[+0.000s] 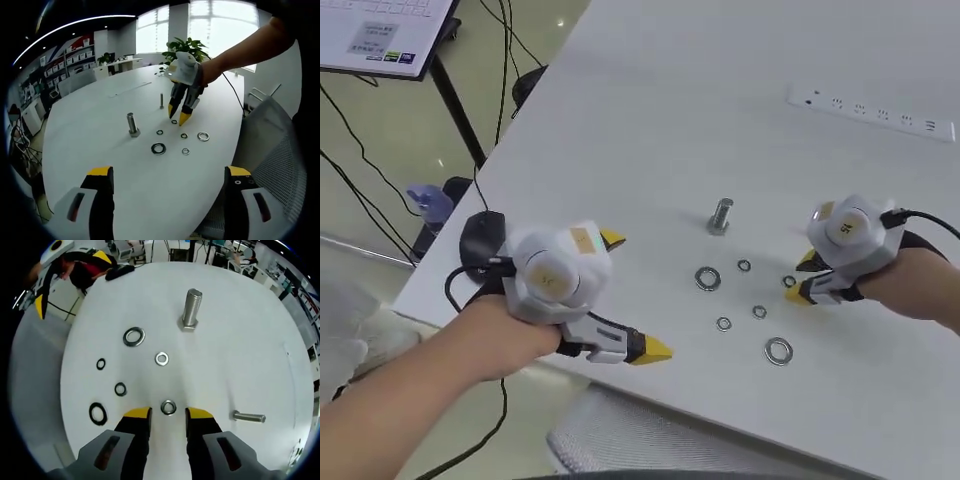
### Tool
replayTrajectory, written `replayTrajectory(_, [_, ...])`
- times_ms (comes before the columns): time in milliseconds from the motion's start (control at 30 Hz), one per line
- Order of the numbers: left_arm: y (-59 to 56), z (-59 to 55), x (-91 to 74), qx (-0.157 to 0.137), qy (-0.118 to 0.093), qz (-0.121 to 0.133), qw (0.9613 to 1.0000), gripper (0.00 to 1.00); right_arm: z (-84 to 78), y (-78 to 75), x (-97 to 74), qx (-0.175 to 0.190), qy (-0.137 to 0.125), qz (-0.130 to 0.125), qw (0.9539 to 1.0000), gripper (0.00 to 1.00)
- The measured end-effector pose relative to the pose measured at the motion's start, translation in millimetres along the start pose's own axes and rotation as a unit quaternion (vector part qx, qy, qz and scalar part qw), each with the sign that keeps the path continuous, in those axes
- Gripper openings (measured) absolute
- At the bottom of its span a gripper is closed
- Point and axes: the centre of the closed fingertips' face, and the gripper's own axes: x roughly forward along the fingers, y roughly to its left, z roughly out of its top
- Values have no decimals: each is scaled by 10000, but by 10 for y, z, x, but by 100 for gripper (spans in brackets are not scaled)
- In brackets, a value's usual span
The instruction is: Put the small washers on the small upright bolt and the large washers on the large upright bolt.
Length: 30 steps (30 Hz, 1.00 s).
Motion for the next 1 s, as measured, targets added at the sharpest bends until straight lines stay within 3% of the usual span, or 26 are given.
replayTrajectory(233, [39, -15, 3, -1, 1, 28, 10000, 90, 21, -4, 15, 2, 206, 27, 9998, 24])
replayTrajectory(500, [14, -45, 13, 5, 51, 7, 10000, 89, 22, -10, 32, 36, 599, 20, 9982, 23])
replayTrajectory(700, [-9, -36, 7, -18, 19, -13, 10000, 89, 13, 23, 34, -9, 744, -24, 9972, 15])
replayTrajectory(1000, [-23, -17, -14, 6, 33, -47, 10000, 87, 4, 10, 29, 13, 1024, -60, 9947, 13])
